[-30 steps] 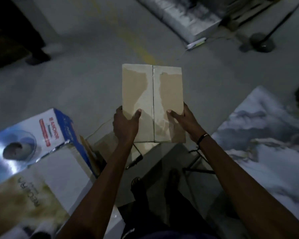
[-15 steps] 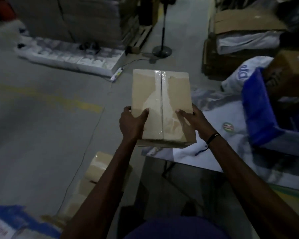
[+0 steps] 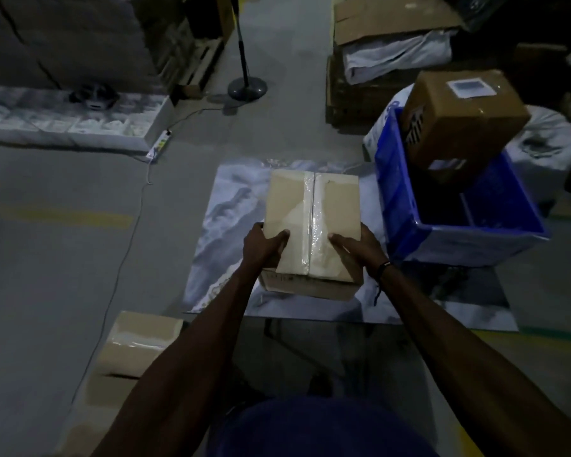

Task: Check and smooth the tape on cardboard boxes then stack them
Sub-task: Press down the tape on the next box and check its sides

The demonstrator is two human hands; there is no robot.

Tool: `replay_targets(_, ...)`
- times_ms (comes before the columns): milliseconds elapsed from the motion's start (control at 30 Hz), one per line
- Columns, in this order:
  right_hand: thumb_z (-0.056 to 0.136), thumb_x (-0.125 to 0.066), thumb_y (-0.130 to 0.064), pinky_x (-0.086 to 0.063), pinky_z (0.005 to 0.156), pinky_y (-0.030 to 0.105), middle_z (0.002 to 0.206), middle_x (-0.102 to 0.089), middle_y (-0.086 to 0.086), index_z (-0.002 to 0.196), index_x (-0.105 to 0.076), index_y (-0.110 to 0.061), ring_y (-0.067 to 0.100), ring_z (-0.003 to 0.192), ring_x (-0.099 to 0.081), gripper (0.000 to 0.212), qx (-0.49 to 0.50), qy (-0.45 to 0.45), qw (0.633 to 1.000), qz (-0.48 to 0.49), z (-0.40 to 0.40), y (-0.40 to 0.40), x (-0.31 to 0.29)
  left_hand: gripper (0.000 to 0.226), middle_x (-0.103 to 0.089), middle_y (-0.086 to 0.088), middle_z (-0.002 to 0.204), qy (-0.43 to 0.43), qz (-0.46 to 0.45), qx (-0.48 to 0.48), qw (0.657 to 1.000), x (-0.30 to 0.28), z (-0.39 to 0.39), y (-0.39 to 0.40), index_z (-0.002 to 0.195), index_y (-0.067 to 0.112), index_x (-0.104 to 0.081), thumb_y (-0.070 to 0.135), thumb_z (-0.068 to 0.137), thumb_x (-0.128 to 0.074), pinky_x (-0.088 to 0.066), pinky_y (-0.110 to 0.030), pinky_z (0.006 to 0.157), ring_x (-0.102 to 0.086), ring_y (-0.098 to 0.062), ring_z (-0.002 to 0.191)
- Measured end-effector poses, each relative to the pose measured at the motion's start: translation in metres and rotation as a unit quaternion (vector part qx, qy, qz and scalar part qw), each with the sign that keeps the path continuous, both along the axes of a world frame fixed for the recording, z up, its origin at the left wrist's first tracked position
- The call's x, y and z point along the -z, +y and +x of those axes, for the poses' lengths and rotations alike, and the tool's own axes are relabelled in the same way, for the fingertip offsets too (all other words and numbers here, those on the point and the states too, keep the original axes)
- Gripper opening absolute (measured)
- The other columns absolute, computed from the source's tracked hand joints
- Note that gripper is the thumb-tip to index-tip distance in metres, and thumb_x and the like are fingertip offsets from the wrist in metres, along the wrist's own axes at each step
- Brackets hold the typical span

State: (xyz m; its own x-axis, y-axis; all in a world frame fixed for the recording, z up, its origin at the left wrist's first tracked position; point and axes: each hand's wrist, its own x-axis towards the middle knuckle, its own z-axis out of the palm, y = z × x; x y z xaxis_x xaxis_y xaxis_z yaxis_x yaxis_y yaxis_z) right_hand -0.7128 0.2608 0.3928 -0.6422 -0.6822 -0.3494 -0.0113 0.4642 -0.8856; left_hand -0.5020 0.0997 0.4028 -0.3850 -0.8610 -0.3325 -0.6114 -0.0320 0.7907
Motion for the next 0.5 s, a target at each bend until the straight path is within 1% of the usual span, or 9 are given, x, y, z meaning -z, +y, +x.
replay_targets(67, 0.057, -0.088, -0.072, -0.057, 0.096, 0.042, 0.119, -0.070, -0.006, 0.136, -0.054, -0.028, 0.015, 0.110, -0.066, 0.097, -0.002, 0.001, 1.000, 0.017, -0.017, 0.001, 0.022, 0.080, -0.072, -0.002, 0.119, -0.014, 0.007, 0.016, 1.000, 0.008, -0.008, -0.001, 0.125, 0.016, -0.064, 0.071, 0.068, -0.072, -0.053, -0.034, 0.090, -0.066, -0.021, 0.111)
replay_targets(133, 0.056, -0.087, -0.074, -0.055, 0.100, 0.042, 0.126, -0.066, -0.006, 0.142, -0.048, -0.028, 0.015, 0.114, -0.063, 0.106, -0.005, 0.003, 1.000, 0.029, -0.023, 0.001, 0.034, 0.076, -0.072, -0.003, 0.119, -0.024, 0.008, 0.029, 0.999, 0.010, -0.015, 0.000, 0.126, 0.015, -0.064, 0.067, 0.072, -0.074, -0.049, -0.028, 0.086, -0.067, -0.023, 0.111)
replay_targets(200, 0.064, -0.087, -0.067, -0.052, 0.098, 0.036, 0.130, -0.061, -0.006, 0.146, -0.043, -0.026, 0.015, 0.117, -0.059, 0.102, -0.011, 0.014, 0.999, 0.040, -0.019, 0.001, 0.028, 0.065, -0.072, -0.005, 0.120, -0.032, 0.006, 0.039, 0.999, 0.011, -0.019, 0.001, 0.127, 0.015, -0.064, 0.058, 0.080, -0.077, -0.047, -0.027, 0.087, -0.066, -0.024, 0.112)
replay_targets(267, 0.073, -0.085, -0.057, -0.049, 0.091, 0.027, 0.127, -0.060, -0.006, 0.147, -0.044, -0.023, 0.015, 0.116, -0.058, 0.091, -0.018, 0.021, 0.999, 0.034, -0.016, 0.001, 0.022, 0.057, -0.072, -0.006, 0.120, -0.025, 0.003, 0.045, 0.999, 0.012, -0.020, 0.002, 0.126, 0.015, -0.063, 0.051, 0.085, -0.077, -0.049, -0.029, 0.090, -0.066, -0.024, 0.112)
replay_targets(333, 0.077, -0.083, -0.054, -0.048, 0.084, 0.020, 0.125, -0.061, -0.006, 0.145, -0.046, -0.022, 0.016, 0.116, -0.059, 0.083, -0.023, 0.037, 0.998, 0.036, -0.017, -0.002, 0.021, 0.051, -0.072, -0.005, 0.117, -0.021, -0.009, 0.050, 0.998, 0.012, -0.023, 0.000, 0.124, 0.014, -0.064, 0.047, 0.087, -0.077, -0.047, -0.027, 0.087, -0.067, -0.024, 0.111)
replay_targets(367, 0.077, -0.082, -0.056, -0.048, 0.083, 0.020, 0.125, -0.062, -0.005, 0.145, -0.047, -0.023, 0.016, 0.117, -0.060, 0.083, -0.027, 0.038, 0.998, 0.044, -0.018, -0.002, 0.019, 0.050, -0.072, -0.005, 0.116, -0.021, -0.009, 0.054, 0.998, 0.011, -0.023, 0.000, 0.124, 0.014, -0.064, 0.045, 0.088, -0.077, -0.045, -0.026, 0.085, -0.067, -0.024, 0.110)
replay_targets(433, 0.076, -0.082, -0.057, -0.050, 0.088, 0.025, 0.132, -0.061, -0.001, 0.147, -0.043, -0.023, 0.019, 0.121, -0.059, 0.088, -0.030, 0.042, 0.997, 0.063, -0.020, -0.003, 0.017, 0.054, -0.070, -0.007, 0.119, -0.023, -0.013, 0.064, 0.998, 0.013, -0.025, -0.004, 0.127, 0.010, -0.062, 0.042, 0.087, -0.079, -0.045, -0.026, 0.083, -0.066, -0.025, 0.111)
replay_targets(500, 0.077, -0.083, -0.053, -0.046, 0.098, 0.033, 0.142, -0.054, 0.005, 0.152, -0.035, -0.020, 0.022, 0.127, -0.053, 0.095, -0.020, 0.086, 0.992, 0.088, -0.017, -0.006, 0.012, 0.069, -0.064, -0.011, 0.129, -0.050, -0.059, 0.078, 0.994, 0.015, -0.028, -0.009, 0.135, 0.009, -0.056, 0.045, 0.082, -0.081, -0.049, -0.034, 0.089, -0.060, -0.029, 0.118)
